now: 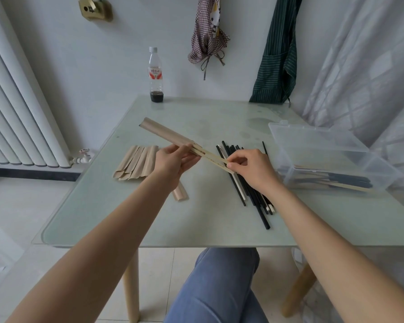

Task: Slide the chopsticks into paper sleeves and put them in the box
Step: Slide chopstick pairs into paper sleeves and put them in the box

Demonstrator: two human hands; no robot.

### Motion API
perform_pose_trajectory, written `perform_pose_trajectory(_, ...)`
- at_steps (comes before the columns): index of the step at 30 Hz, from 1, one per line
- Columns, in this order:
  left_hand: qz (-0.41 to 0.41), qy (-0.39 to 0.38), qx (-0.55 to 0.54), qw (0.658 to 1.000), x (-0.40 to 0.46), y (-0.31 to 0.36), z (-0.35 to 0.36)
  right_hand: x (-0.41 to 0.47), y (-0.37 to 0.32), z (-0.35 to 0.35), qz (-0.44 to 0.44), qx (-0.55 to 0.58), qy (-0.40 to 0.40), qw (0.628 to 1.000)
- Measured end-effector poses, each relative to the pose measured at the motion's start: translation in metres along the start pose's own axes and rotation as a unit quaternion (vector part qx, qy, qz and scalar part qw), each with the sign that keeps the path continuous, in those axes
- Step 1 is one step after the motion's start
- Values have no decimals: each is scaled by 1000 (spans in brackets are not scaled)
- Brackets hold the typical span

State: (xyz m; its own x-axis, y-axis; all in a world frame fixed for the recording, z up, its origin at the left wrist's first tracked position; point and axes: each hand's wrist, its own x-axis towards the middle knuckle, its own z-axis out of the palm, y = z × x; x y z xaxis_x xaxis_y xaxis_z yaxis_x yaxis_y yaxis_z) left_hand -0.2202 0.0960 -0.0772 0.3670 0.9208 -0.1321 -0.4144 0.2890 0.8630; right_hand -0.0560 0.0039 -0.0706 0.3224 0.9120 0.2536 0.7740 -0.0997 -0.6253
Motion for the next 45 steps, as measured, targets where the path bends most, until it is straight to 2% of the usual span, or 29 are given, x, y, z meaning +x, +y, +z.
perform_pose_trajectory(6,3,-2,1,1000,-3,-3,6,2,-4,4,18,33,-1,999)
perform_pose_trajectory(12,31,19,-21,999,-1,4,-3,4,5,2,48,122,-29,991)
perform_pose_trajectory(20,23,22,-31,999,-4,2,1,8,1,6,41,128,-16,991)
perform_pose_trajectory(25,33,37,-51,997,-1,3,-2,6,10,0,74,141,0,987)
perform_pose_trajectory(35,38,46,-73,996,0,4,-5,4,10,-1,84,173,10,981)
perform_pose_trajectory(41,18,51,-85,995,-6,-4,9,4,3,3,80,178,34,980)
perform_pose_trajectory(45,28,63,-102,992,-5,0,7,1,7,-6,117,209,29,970)
